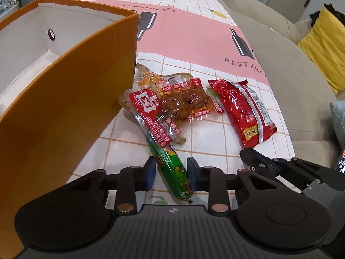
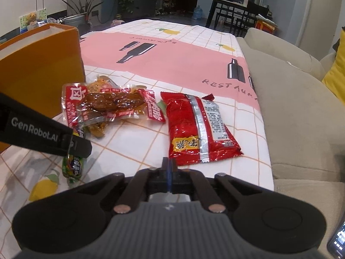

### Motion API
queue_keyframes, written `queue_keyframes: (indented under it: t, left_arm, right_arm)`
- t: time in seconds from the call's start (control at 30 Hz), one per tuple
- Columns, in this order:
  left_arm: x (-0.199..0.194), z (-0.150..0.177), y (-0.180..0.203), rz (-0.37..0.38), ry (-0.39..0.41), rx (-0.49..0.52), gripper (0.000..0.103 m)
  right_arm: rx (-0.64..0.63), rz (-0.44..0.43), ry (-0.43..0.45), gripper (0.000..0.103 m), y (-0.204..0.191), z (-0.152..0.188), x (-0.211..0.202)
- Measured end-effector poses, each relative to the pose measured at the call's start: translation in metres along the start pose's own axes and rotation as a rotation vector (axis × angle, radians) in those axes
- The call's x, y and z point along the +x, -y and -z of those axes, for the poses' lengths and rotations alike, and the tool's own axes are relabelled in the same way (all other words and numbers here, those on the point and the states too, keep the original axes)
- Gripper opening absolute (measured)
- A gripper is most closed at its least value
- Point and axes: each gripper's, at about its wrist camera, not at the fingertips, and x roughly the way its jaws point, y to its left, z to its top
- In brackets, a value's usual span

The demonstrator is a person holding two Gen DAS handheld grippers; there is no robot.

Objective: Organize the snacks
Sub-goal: 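Lower the left tool onto the green sausage stick and grasp it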

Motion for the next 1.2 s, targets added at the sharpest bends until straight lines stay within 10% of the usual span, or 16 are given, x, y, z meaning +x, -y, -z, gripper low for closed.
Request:
queue_keyframes:
  t: [0.63, 1.03, 1.2]
  left_arm:
    - [-0.039, 0.05, -0.017, -0.016, -0.113, 0.165, 0.028]
    - [-0.044, 0.055, -0.027, -0.004, -0.072, 0.14, 0.029]
    - [-0.042, 0.051, -0.029, -0.011, -0.065, 0.12, 0.046]
  right_arm:
    - [0.108, -0.051, -0.178, 0.0, -0.033, 0.024, -0.057]
    - [0.036, -0.05, -0.065, 0.0, -0.036, 0.028, -0.07]
    - [-0.001, 0.007, -0.008, 0.027, -0.026, 0.02, -0.051]
